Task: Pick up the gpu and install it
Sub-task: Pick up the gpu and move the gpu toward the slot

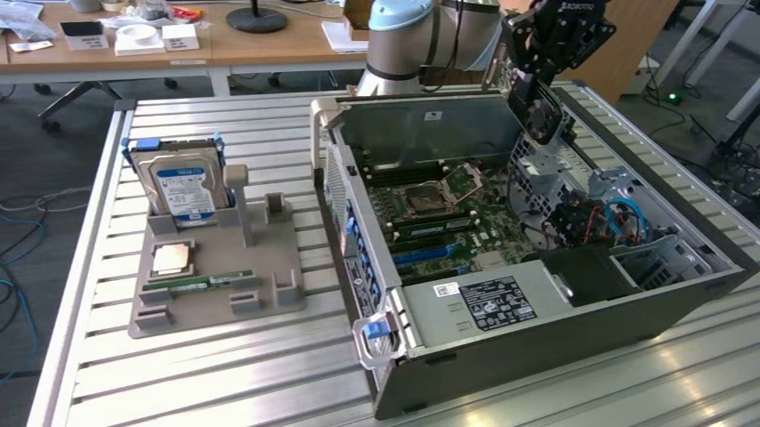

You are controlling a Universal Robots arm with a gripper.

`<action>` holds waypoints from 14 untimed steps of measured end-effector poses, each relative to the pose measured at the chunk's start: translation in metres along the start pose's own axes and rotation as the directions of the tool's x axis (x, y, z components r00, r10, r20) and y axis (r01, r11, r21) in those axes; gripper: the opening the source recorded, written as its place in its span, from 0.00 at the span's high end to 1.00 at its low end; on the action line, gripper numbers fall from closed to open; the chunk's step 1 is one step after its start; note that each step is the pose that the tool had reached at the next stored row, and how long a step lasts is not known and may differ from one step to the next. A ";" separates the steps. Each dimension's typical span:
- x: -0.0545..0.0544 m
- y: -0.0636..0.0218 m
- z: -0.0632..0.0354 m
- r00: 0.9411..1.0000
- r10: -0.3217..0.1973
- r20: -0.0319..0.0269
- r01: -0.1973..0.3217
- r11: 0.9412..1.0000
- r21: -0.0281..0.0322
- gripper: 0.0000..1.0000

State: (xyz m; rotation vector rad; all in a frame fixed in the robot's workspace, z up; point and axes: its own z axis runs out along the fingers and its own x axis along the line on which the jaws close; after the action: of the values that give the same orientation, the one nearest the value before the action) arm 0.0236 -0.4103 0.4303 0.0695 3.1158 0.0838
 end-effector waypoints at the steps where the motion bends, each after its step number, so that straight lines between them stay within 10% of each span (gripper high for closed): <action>1: 0.000 0.0000 0.0000 1.000 0.000 0.000 0.000 1.000 0.000 0.74; 14: -0.006 0.0002 0.0002 1.000 0.000 0.000 0.000 1.000 0.000 0.74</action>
State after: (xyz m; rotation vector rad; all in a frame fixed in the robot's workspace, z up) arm 0.0296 -0.4104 0.4302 0.0695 3.1158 0.0836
